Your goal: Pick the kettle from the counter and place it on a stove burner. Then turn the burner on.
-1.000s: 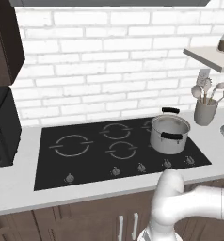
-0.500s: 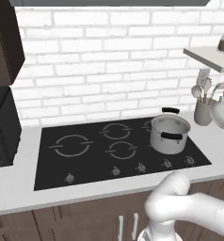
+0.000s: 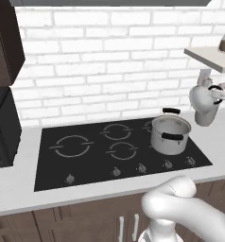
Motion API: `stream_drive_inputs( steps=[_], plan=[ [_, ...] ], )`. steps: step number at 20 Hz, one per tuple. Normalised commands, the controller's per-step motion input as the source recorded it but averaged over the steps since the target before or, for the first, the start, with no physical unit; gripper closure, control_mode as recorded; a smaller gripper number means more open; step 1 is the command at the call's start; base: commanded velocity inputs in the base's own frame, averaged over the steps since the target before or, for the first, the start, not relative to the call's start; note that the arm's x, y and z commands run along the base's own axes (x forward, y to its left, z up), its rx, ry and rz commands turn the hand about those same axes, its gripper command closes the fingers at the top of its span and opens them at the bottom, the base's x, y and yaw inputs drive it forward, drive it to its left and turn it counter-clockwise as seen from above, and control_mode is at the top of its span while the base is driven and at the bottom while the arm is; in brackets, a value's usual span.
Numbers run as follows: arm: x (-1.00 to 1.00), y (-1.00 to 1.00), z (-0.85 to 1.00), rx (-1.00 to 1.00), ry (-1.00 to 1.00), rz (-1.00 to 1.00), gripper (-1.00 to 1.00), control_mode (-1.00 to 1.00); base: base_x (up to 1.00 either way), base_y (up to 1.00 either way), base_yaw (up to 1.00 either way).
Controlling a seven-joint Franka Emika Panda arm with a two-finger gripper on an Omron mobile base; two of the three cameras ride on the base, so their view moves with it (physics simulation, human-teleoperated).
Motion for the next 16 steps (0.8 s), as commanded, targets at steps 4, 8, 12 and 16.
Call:
stream_drive_inputs(
  steps=[4,8,12,16],
  plan=[
    [0.00,1.00,0.82,-0.06,-0.03,0.02,1.00,-1.00,0.00,0.00,0.00],
    [0.00,1.00,0.46,-0.09,0.01,0.00,1.00,-1.00,0.00,0.00,0.00],
    [0.00,1.00,0.13,-0.09,0.10,0.00,1.00,-1.00,0.00,0.00,0.00],
    [0.00,1.00,0.00,-0.18,0.16,0.00,1.00,-1.00,0.00,0.00,0.00]
  ],
)
